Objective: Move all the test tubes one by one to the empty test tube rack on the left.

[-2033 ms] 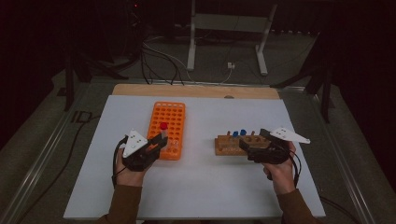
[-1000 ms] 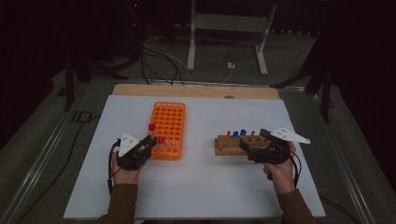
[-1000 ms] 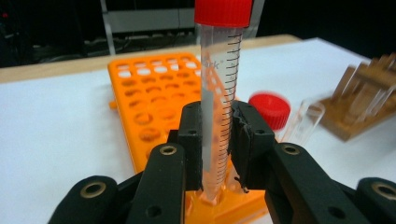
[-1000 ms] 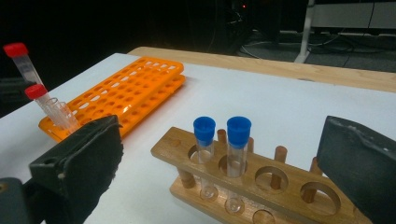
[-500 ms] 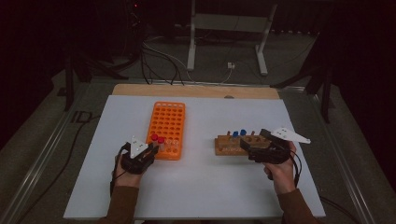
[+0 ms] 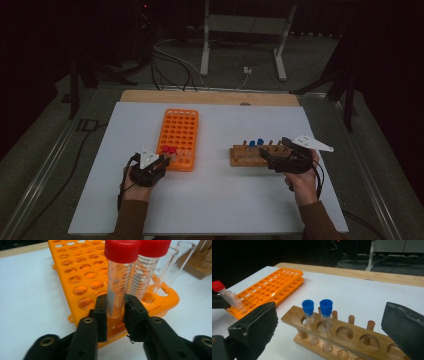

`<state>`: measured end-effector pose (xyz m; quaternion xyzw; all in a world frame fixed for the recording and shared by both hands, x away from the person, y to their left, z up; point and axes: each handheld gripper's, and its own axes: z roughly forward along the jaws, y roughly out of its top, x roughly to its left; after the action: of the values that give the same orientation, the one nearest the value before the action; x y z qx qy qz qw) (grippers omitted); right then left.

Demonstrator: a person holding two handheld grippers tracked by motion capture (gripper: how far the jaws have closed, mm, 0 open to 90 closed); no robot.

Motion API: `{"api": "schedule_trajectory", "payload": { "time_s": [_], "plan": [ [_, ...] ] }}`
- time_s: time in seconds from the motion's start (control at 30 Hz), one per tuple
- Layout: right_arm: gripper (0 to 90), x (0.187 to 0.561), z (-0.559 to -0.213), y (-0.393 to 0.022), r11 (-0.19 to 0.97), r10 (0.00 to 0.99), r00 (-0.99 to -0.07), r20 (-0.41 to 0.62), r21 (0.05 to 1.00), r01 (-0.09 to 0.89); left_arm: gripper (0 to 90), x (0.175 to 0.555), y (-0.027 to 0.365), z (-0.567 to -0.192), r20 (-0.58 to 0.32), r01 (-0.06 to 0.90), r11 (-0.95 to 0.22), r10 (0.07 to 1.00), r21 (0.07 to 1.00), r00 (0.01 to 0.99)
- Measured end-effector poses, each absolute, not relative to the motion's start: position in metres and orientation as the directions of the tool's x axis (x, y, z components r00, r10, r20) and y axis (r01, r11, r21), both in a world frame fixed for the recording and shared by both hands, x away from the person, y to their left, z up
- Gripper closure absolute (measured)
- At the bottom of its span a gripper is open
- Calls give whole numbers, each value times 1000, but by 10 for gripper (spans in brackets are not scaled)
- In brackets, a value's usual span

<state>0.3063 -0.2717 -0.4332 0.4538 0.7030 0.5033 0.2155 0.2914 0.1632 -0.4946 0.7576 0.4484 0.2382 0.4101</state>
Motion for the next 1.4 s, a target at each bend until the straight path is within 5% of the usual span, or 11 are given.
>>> {"api": "schedule_trajectory", "payload": {
  "time_s": [0.2,0.43,0.63,0.87,1.4],
  "plan": [
    [89,312,-437,-272,110,858,-496,132,896,430,595,288,173,-488,-93,459,-167,866,873,492],
    [412,317,-445,-266,202,849,-525,53,887,416,459,279,185,-476,-184,407,-45,843,912,505],
    [651,326,-455,-257,260,838,-546,2,878,402,258,278,186,-469,-233,389,30,842,921,486],
    [746,333,-463,-249,270,831,-556,11,866,421,15,279,182,-465,-235,395,38,855,918,463],
    [770,319,-439,-256,203,837,-548,20,916,345,9,278,169,-457,-192,378,0,860,926,472]
  ]
}}
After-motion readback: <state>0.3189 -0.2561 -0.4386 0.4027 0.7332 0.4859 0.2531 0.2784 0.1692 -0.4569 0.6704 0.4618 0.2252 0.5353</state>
